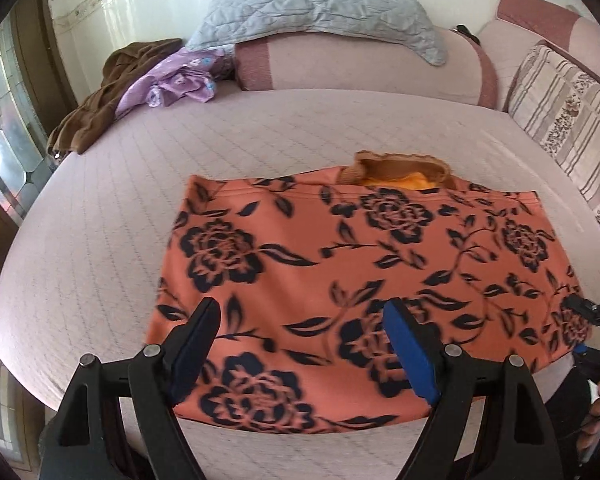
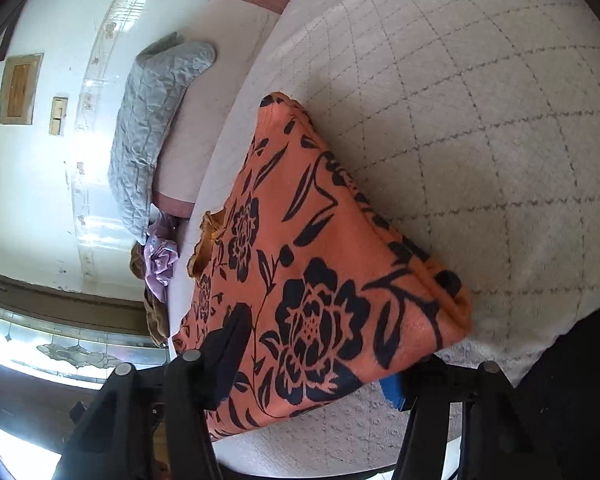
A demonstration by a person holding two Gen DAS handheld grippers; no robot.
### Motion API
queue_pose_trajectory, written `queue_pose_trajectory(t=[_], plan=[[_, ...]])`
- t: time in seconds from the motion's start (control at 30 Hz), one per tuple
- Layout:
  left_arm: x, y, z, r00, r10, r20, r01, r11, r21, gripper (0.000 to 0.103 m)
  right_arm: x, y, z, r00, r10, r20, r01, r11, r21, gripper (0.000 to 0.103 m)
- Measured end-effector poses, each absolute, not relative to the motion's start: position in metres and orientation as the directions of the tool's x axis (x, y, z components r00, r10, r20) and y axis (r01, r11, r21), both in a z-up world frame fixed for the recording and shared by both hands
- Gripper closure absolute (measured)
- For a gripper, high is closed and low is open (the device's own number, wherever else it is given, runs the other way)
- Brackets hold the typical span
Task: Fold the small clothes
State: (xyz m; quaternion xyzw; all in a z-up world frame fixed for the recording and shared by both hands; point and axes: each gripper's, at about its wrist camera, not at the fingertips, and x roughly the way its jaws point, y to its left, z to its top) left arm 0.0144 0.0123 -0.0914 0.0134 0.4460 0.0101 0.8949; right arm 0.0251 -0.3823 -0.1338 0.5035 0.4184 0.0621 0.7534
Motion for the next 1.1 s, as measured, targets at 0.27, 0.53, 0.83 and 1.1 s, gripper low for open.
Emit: queue_pose_trajectory(t=[0.27, 0.53, 0.83, 1.1], plan=[[0.023, -0.042, -0.113, 0.579, -0.011, -0.816, 0.116, 0.991, 0.069, 0.018, 0.027, -0.375, -0.133, 0.618, 0.485, -0.619, 0.277, 0.602, 0.749, 0.088], [0.032, -0.059, -0.132, 0.543, 0.065, -0.837, 0.116, 0.982, 0.152, 0.023, 0.025, -0.36, -0.118, 0.554, 0.395, -0.733, 0.231, 0.773, 0.591, 0.082], [0.041, -0.086, -0.154, 0.514, 0.019, -0.858, 0.197, 0.97, 0.14, 0.022, 0.004, -0.415, -0.115, 0.62, 0.498, -0.606, 0.247, 0.61, 0.753, 0.031], [0.046, -0.075, -0.156, 0.532, -0.034, -0.846, 0.182, 0.98, 0.076, 0.02, 0.058, -0.445, -0.084, 0.629, 0.486, -0.607, 0.153, 0.688, 0.71, 0.032]])
